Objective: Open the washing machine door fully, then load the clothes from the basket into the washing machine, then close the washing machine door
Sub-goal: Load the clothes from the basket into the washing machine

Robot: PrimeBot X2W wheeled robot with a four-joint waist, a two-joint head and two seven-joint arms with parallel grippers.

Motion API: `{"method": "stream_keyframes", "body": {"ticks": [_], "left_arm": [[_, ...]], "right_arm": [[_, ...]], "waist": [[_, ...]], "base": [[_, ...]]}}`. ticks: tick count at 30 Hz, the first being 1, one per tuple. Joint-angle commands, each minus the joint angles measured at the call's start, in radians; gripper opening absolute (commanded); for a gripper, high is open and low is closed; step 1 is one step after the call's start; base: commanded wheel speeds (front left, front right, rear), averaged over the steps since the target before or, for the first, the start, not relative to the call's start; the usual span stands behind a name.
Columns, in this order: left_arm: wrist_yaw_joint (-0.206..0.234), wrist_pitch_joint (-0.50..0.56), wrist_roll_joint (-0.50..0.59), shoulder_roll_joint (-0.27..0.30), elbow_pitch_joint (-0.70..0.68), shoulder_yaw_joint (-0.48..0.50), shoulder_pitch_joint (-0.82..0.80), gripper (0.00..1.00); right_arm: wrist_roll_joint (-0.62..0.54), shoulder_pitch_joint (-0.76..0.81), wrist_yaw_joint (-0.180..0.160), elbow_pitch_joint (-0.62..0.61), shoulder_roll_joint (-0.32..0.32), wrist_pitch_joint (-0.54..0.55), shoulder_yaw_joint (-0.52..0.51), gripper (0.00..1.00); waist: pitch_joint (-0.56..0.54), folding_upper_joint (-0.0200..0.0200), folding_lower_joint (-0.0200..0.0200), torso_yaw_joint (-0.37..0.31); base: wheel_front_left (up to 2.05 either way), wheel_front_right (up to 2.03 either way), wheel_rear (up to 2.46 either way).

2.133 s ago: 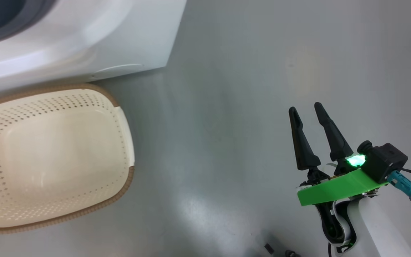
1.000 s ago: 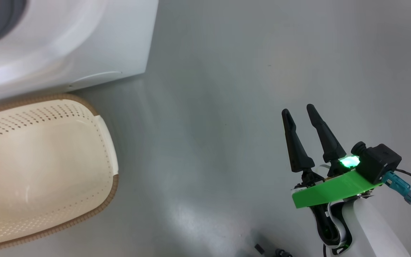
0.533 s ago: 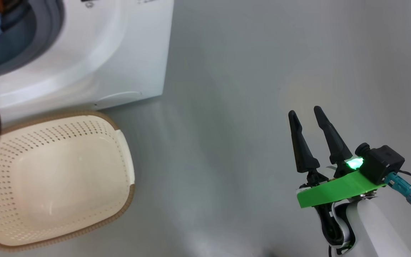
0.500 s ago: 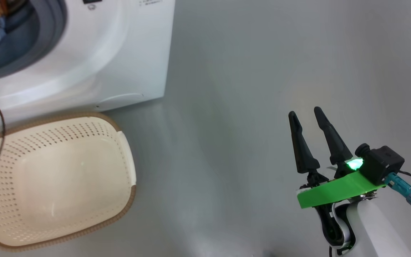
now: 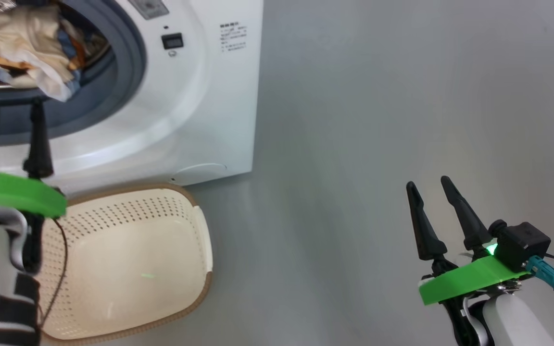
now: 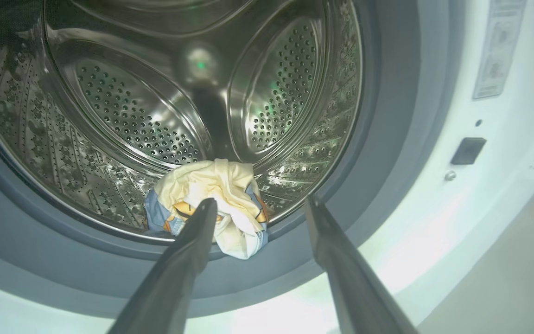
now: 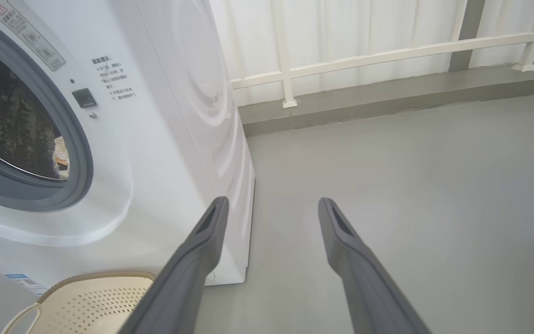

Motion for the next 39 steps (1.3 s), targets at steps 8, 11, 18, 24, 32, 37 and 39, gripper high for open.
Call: {"method": "stream_keyframes", "body": {"ticks": [8, 11, 18, 24, 32, 37, 39], "left_arm": [[-0.002, -0.005, 0.029, -0.008, -0.143, 0.039, 0.152, 1.00], [-0.002, -0.005, 0.043, -0.031, -0.179, 0.049, 0.205, 1.00], [-0.002, -0.005, 0.085, -0.074, -0.267, 0.094, 0.349, 1.00], [-0.002, -0.005, 0.105, -0.106, -0.326, 0.127, 0.457, 1.00], [-0.002, -0.005, 0.106, -0.124, -0.379, 0.167, 0.573, 1.00], [-0.002, -0.005, 0.113, -0.131, -0.409, 0.174, 0.614, 1.00], [-0.002, -0.005, 0.117, -0.135, -0.424, 0.182, 0.631, 1.00]], "right_arm": [[0.001, 0.038, 0.004, -0.009, -0.051, -0.008, 0.009, 1.00], [0.004, 0.053, 0.004, -0.006, -0.064, -0.008, 0.003, 1.00], [0.006, 0.092, 0.004, -0.009, -0.087, -0.008, 0.001, 1.00], [0.009, 0.129, 0.004, -0.013, -0.095, -0.008, -0.015, 1.00], [0.012, 0.169, 0.004, -0.019, -0.105, -0.008, -0.025, 1.00], [0.014, 0.182, 0.004, -0.021, -0.111, -0.008, -0.027, 1.00], [0.015, 0.188, 0.004, -0.022, -0.114, -0.008, -0.031, 1.00]], "waist": [[-0.097, 0.0000, 0.0002, 0.064], [-0.119, 0.0000, 0.0002, 0.079], [-0.169, 0.0000, 0.0002, 0.101], [-0.202, 0.0000, 0.0002, 0.123], [-0.240, 0.0000, 0.0002, 0.145], [-0.253, 0.0000, 0.0002, 0.155], [-0.258, 0.0000, 0.0002, 0.159]], "base": [[0.00, 0.00, 0.00], [0.00, 0.00, 0.00], [0.00, 0.00, 0.00], [0.00, 0.00, 0.00], [0.00, 0.00, 0.00], [0.00, 0.00, 0.00], [0.00, 0.00, 0.00]]}}
